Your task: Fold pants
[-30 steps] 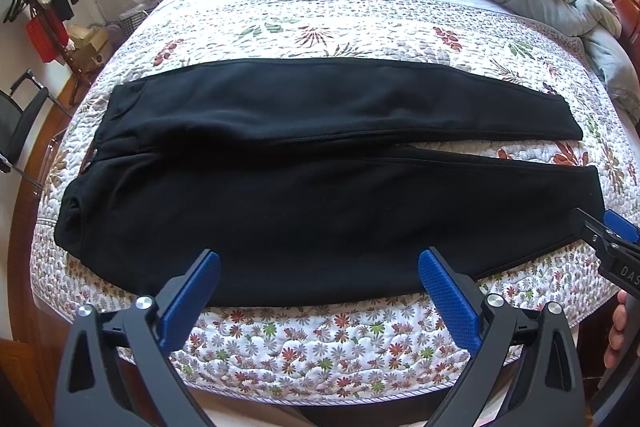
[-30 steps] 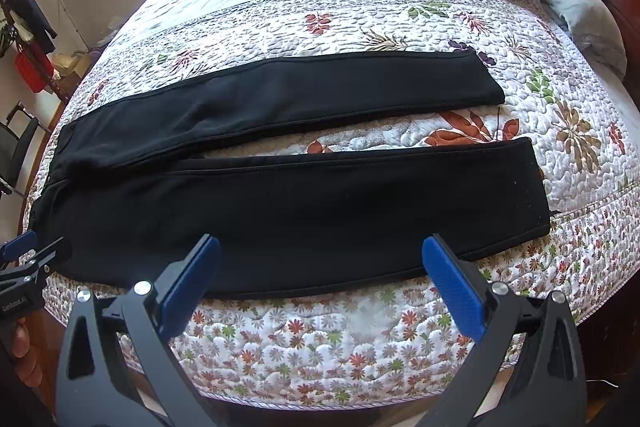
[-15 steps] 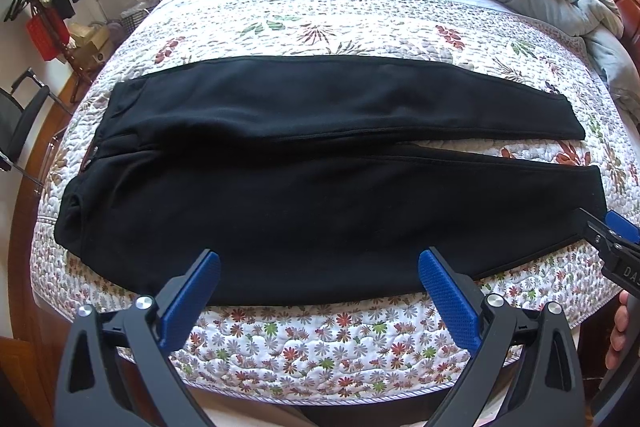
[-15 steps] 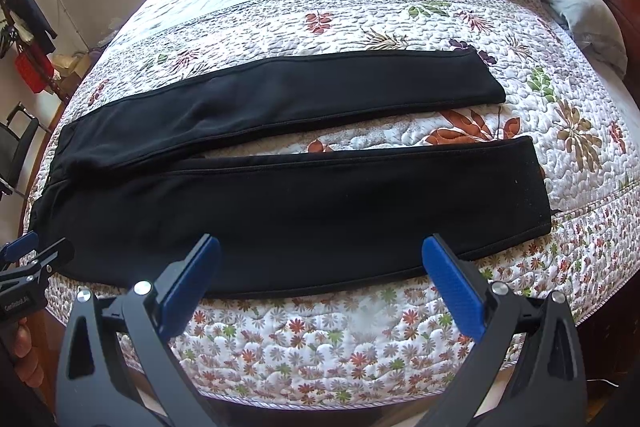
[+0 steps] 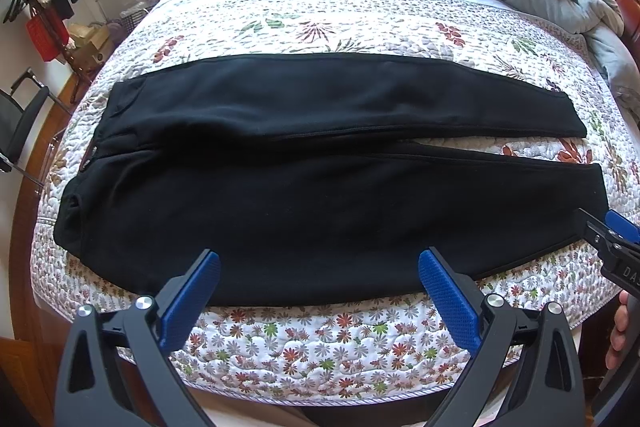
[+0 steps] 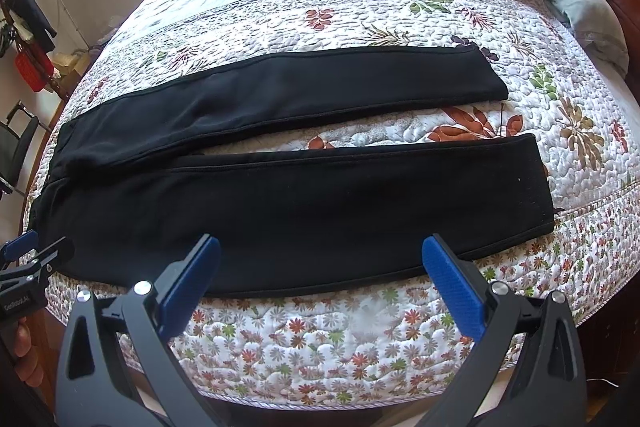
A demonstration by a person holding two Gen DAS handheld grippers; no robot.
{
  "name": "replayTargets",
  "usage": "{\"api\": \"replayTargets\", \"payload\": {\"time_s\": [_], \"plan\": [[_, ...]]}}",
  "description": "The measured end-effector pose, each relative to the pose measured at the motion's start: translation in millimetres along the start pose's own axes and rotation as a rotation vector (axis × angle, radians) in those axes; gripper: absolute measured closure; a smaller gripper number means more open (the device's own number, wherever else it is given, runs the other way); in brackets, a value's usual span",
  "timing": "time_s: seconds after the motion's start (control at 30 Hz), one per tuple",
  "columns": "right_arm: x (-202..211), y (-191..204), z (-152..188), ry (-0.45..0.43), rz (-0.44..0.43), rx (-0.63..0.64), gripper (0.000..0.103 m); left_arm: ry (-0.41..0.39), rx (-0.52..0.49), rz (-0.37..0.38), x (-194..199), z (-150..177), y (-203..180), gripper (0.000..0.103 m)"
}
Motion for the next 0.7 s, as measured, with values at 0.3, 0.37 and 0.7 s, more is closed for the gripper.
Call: {"api": "replayTargets", "payload": {"time_s": [0.3,0.37,0.7], "plan": [[-17,-54,-22,0.006,-0.041,-0.019,0.003,0.106,-0.006,0.003,-40,-12,-7,0.004],[-26,-91,-41,-0.007,-0.011,-0.034,0.003,0.105,-0.025,0.016,-48,-21,-14,0.004],[-151,-263,-129,0.167,-0.085,-0.121,0.003,0.087,0.011,0.293,-91,-108,-71,0.004]]}}
Point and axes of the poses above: each gripper's, at about its wrist camera, not at the fingertips, and x roughly against the way its jaws point, y to its left, z to its underside, the point moved 1 cm from there along -x, roughly the way its jaws point, and after that the axes turned 15 degrees about x, right-handed, at the moved point
